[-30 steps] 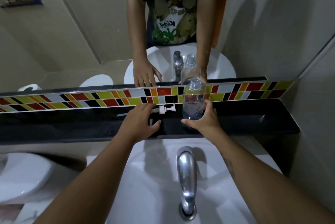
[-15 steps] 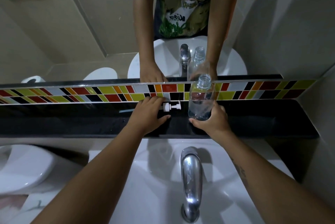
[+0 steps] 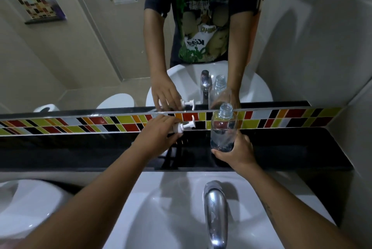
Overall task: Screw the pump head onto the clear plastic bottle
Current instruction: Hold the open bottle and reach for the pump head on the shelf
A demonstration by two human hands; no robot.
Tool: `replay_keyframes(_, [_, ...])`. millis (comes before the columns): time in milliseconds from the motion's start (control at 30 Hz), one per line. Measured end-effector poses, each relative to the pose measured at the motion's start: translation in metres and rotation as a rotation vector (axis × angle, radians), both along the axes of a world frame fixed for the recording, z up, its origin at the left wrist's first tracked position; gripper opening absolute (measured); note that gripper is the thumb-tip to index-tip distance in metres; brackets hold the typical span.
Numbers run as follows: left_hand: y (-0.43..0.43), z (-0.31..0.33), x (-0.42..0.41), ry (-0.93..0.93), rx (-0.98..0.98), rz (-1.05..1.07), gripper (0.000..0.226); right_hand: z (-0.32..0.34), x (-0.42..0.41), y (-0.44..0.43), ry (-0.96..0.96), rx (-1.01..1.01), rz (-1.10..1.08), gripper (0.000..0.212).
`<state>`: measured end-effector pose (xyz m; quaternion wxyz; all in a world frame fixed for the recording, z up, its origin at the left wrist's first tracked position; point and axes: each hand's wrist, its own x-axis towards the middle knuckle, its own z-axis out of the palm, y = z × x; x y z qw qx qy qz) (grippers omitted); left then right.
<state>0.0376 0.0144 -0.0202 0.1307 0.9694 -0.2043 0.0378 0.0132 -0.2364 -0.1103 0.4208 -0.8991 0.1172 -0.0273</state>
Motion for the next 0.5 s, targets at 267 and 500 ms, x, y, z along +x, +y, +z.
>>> replay_keyframes(267, [0.005, 0.102, -0.018, -0.008, -0.297, 0.050, 0.035, 0.008, -0.005, 0.002, 0.022, 0.004, 0.004, 0.083])
replay_keyframes(500, [-0.009, 0.146, -0.018, -0.040, -0.645, 0.100, 0.030, 0.016, -0.010, 0.002, 0.039, 0.012, 0.027, 0.082])
